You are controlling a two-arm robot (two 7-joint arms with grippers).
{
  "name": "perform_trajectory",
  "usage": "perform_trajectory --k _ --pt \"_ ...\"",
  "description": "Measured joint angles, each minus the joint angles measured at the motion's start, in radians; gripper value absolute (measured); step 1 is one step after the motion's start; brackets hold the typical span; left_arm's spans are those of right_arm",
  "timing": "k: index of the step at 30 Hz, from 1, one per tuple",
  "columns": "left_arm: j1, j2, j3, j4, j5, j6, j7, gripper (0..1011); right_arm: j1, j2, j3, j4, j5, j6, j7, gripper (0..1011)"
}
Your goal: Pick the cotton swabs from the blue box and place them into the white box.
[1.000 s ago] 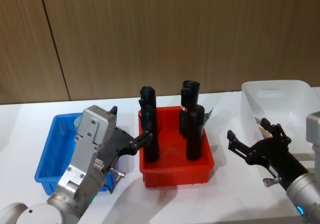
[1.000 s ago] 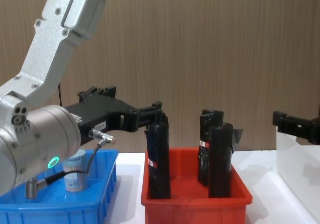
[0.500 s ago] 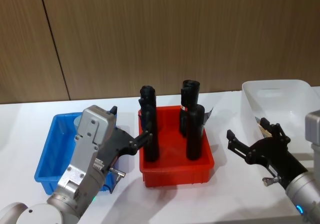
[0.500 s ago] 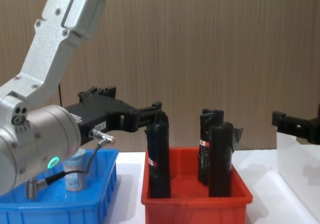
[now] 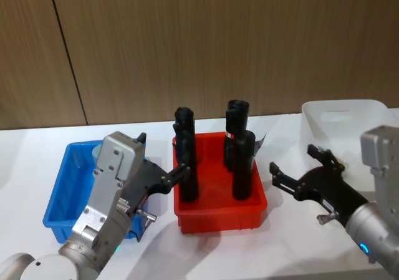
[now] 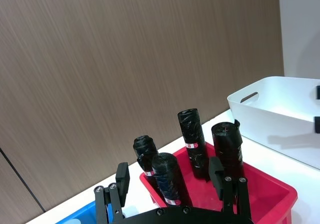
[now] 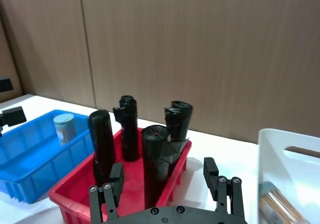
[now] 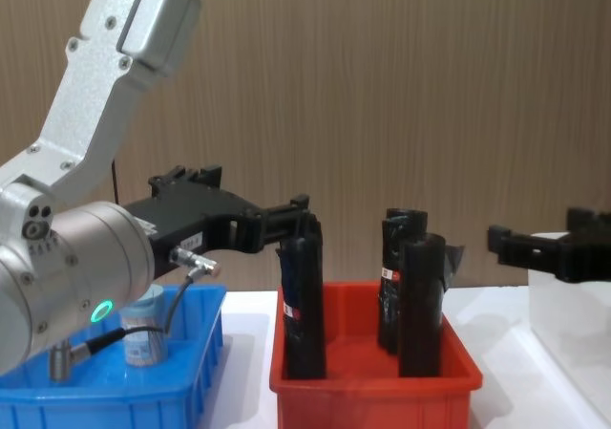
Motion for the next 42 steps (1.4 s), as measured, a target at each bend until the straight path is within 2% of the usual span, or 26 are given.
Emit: perform_trajectory --k 6,8,9,15,16,21,25,28,42 --pt "0.000 0.000 0.000 0.000 0.000 0.000 0.000 1004 0.064 -0.016 0.000 0.074 -0.010 0.002 0.079 1001" --pt "0.000 0.000 0.000 0.000 0.000 0.000 0.000 1004 0.103 -0.027 -0.002 0.120 -0.016 0.000 0.121 1001" --pt "0.000 0.000 0.000 0.000 0.000 0.000 0.000 1004 0.103 -0.027 -0.002 0.120 -0.016 0.000 0.121 1001" --pt "0.000 0.000 0.000 0.000 0.000 0.000 0.000 1004 0.193 -0.055 -0.008 0.234 -0.031 -0.013 0.203 1001" --pt "0.000 0.000 0.000 0.000 0.000 0.000 0.000 1004 0.193 -0.055 -0.008 0.234 -0.031 -0.013 0.203 1001" --pt "0.000 0.000 0.000 0.000 0.000 0.000 0.000 1004 0.269 -0.081 -0.014 0.340 -0.039 -0.028 0.254 1001" --pt "0.000 0.000 0.000 0.000 0.000 0.000 0.000 1004 0.301 -0.093 -0.016 0.390 -0.040 -0.036 0.274 1001" --pt "0.000 0.000 0.000 0.000 0.000 0.000 0.000 1004 0.341 -0.106 -0.019 0.453 -0.040 -0.047 0.300 1001" --pt "0.000 0.000 0.000 0.000 0.000 0.000 0.000 1004 0.446 -0.144 -0.026 0.632 -0.017 -0.081 0.363 1001"
